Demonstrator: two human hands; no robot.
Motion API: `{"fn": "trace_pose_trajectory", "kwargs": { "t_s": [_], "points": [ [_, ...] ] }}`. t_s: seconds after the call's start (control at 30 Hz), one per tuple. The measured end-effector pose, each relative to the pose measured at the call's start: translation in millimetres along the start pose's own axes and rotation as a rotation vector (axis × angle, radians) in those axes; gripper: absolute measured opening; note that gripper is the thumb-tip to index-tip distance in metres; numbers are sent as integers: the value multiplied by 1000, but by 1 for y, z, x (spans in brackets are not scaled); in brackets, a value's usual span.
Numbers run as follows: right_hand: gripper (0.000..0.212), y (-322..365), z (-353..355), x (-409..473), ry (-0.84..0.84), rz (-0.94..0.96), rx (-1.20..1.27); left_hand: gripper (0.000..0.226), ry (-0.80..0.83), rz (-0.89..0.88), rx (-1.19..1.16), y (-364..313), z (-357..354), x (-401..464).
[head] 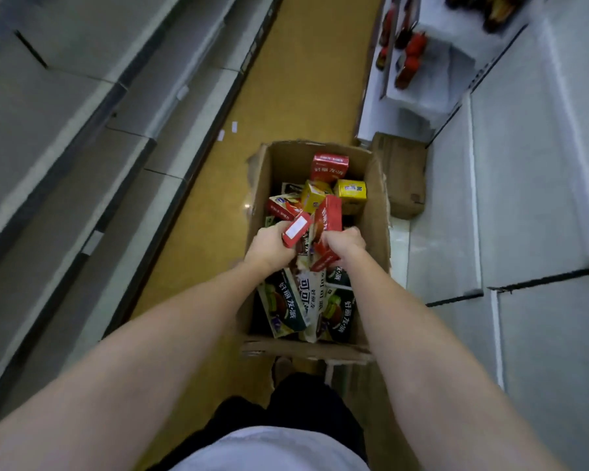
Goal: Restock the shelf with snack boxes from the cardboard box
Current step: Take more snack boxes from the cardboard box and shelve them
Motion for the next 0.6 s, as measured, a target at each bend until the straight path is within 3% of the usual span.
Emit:
{"fn": "trace_pose_trajectory", "kwargs": {
  "t_s": [0.13, 0.3, 0.43, 0.6],
  "points": [
    [56, 5, -6, -79, -77, 204, -158, 42, -127, -14, -99, 5, 45, -45],
    [45, 17, -38, -175, -129, 450, -227, 28, -323, 27, -100, 33, 121, -108],
    [44, 29, -87, -250, -69, 627, -308, 23, -472, 59, -80, 72, 181, -153],
    [35, 30, -167, -339, 121, 833, -363, 19, -634, 168, -100, 151, 250, -223]
  ]
}}
Point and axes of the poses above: each hand's wrist, its own x-axis towards the middle knuckle, its own z-axis out of the back of the hand, y = z × x, the point moved 2 cm from there along x, towards the middle knuckle, and after that the axes turned 6 degrees about -y, right-handed, at the moved point
